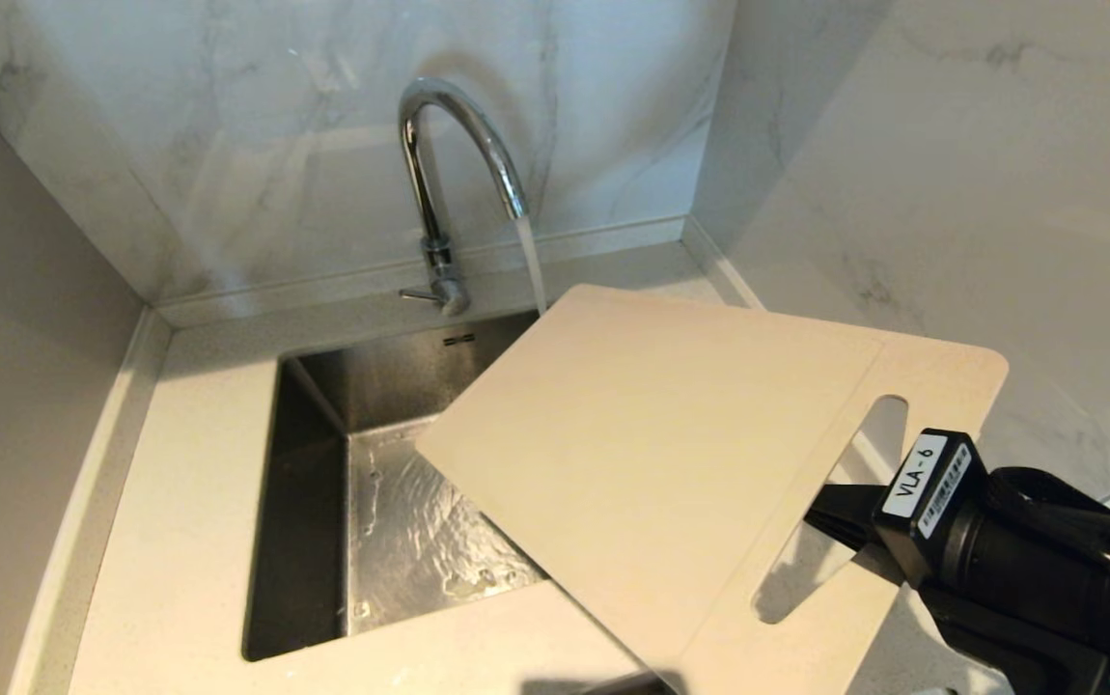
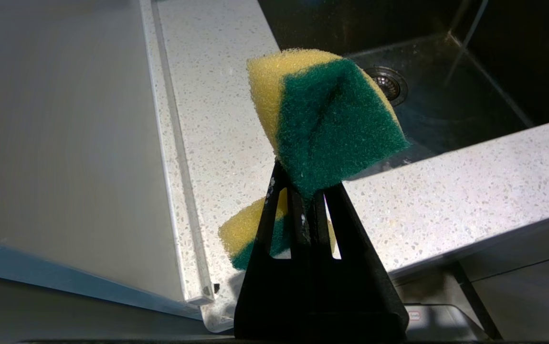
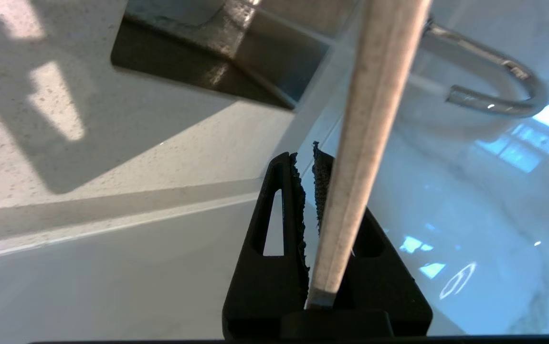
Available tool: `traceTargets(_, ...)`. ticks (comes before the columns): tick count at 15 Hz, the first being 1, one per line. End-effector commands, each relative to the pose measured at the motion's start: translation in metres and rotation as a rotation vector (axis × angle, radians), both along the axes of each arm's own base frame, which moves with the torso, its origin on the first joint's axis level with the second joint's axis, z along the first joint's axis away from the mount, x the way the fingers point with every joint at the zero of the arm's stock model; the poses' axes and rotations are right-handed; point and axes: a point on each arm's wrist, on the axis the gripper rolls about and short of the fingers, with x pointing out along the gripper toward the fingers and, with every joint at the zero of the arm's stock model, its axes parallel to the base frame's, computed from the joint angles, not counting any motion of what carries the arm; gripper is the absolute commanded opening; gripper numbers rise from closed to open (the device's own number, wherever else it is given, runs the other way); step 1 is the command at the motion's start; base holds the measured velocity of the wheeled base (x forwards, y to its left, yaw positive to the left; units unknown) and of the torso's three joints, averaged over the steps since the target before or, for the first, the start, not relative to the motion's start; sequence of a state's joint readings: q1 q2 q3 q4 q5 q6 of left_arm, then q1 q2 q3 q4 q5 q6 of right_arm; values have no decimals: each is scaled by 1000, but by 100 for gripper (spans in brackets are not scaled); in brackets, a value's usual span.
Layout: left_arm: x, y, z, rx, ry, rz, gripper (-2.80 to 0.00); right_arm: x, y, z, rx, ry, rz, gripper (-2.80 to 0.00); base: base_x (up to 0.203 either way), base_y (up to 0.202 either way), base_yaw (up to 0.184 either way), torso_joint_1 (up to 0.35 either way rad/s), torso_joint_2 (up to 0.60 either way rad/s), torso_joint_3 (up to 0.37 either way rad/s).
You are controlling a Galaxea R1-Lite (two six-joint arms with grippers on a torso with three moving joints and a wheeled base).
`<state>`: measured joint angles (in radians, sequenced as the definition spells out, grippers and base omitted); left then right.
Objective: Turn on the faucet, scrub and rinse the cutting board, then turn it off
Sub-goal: Pick up the cutting board
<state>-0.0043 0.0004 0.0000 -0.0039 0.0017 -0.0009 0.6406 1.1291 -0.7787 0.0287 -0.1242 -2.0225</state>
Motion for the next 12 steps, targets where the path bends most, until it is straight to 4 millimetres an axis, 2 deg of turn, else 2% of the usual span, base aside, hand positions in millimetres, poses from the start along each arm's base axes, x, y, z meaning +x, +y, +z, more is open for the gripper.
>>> traceTargets(1, 0, 0, 0, -1, -3, -1, -280, -6, -3, 0, -9, 8, 48, -280, 0, 0, 0, 0, 0, 0)
traceTargets(8, 0, 0, 0, -1, -3, -1, -280, -4, 2, -7, -50, 62, 198, -280, 0, 0, 0, 0, 0, 0)
traceTargets(12, 0, 0, 0, 0, -3, -2, -280, 1, -1, -12, -81, 69, 215, -280, 0, 0, 0, 0, 0, 0)
